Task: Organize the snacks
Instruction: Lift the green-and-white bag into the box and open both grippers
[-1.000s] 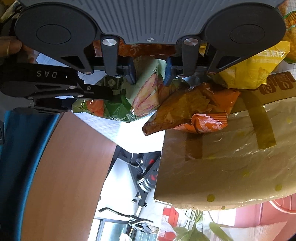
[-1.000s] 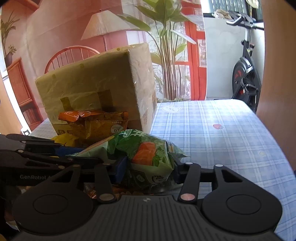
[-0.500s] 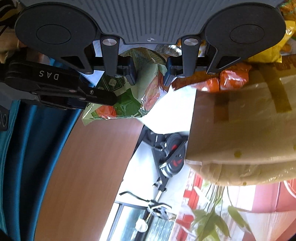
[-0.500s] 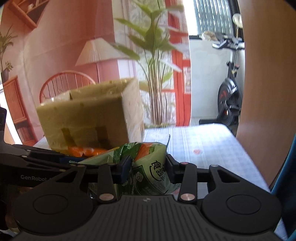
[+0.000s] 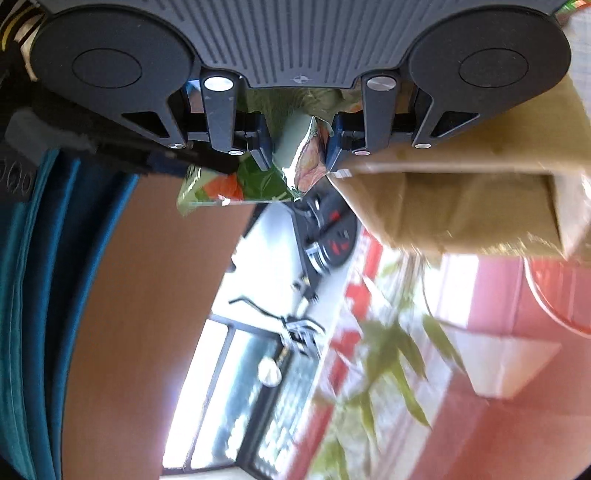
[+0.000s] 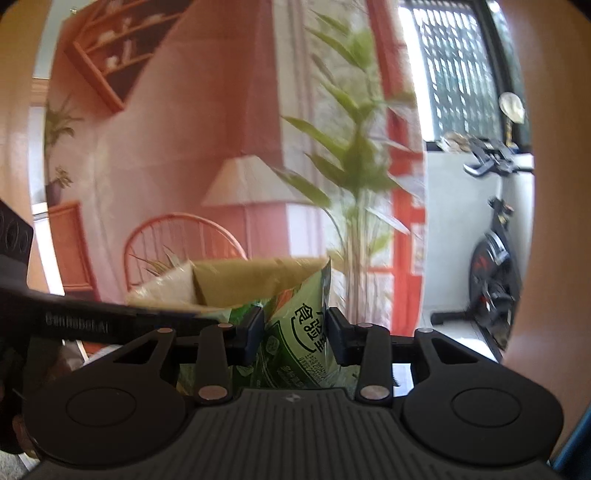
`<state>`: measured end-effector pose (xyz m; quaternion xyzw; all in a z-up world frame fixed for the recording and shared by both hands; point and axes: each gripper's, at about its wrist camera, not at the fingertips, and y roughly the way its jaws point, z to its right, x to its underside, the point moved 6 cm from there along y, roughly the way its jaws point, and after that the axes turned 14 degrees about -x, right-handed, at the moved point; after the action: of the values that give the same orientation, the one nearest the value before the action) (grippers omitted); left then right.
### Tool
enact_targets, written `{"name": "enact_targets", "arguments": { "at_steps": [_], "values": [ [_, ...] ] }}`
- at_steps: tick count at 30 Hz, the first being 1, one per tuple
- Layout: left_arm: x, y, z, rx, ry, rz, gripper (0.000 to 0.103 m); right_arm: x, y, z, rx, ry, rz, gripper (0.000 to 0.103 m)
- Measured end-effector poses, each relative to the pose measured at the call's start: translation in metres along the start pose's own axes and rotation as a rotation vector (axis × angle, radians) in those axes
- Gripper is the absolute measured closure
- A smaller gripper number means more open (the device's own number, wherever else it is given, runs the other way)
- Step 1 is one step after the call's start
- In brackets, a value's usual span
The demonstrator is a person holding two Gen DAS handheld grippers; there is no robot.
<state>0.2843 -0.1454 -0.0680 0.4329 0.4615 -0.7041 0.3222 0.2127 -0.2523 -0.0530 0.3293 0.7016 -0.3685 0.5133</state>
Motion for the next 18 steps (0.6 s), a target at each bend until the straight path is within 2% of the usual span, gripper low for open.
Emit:
{"name": "enact_targets", "arguments": {
  "at_steps": [8, 14, 18],
  "values": [
    [-0.040, -0.008, -0.025, -0.070, -0.007, 0.091, 0.069, -0.040, 0.040, -0.020, -0.070, -0.072, 0.046, 0.066],
    [-0.070, 0.003, -0.048, -0.119, -0.006, 0.111, 0.069, -0.060, 0.089, -0.019, -0.085, -0.147, 0.071, 0.066],
    [-0.083, 0.013, -0.058, -0.149, -0.002, 0.119, 0.069, -0.064, 0.122, -0.008, -0.105, -0.121, 0.065, 0.066]
  ]
}}
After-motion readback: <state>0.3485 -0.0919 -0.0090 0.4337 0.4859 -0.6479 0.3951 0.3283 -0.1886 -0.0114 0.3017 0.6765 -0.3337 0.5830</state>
